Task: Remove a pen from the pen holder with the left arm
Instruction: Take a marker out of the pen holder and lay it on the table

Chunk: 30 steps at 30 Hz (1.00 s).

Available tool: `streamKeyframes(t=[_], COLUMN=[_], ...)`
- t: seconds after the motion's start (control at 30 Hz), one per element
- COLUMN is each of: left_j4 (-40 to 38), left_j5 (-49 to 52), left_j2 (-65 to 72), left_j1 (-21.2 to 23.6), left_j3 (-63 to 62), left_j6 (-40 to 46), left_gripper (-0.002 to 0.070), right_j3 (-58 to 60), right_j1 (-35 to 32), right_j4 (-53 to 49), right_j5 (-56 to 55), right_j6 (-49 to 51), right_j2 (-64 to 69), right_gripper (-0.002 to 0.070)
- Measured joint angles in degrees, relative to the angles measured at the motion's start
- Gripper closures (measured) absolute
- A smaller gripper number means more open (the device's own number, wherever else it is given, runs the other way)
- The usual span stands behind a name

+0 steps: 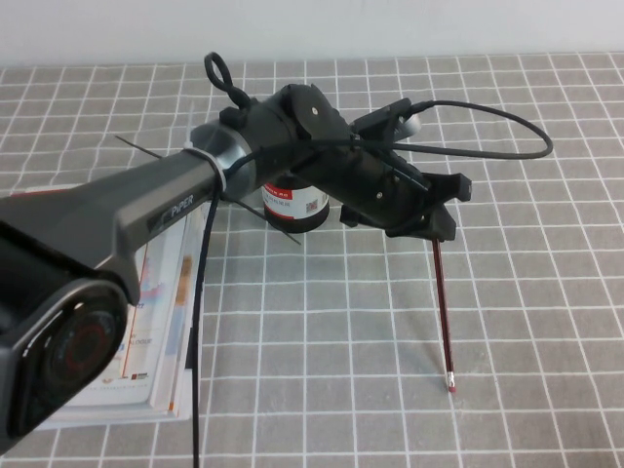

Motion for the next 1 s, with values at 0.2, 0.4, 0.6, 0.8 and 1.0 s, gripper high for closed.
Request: streamKeyframes(t=[0.2,0.4,0.6,0.8,1.0], left_j4=[-0.5,-1.9,-3.4,-4.6,-5.5], left_j5=[-0.6,-1.3,-2.5,-5.0,-6.7], left_j2=[0.7,2.1,3.3,3.9,4.0], left_j1=[0.0,0.0,0.0,0.0,0.0], left_j3=[0.0,-0.1,-0.2,-0.2,-0.2], left_j6=[0.0,1.2,2.9,4.7,5.2], left_gripper=[0.0667,0.0667,0.0648,0.0454,0.0359], right_j3=[0.0,0.0,0.0,0.0,0.0], right_j1=[0.0,0.0,0.0,0.0,0.0], right_j4=[0.0,0.0,0.0,0.0,0.0], right_j5=[0.0,0.0,0.0,0.0,0.0], right_j6=[0.0,0.0,0.0,0.0,0.0], right_j2=[0.0,0.0,0.0,0.0,0.0], right_gripper=[0.0689,0.0689,0.0688,0.0688,0.0689])
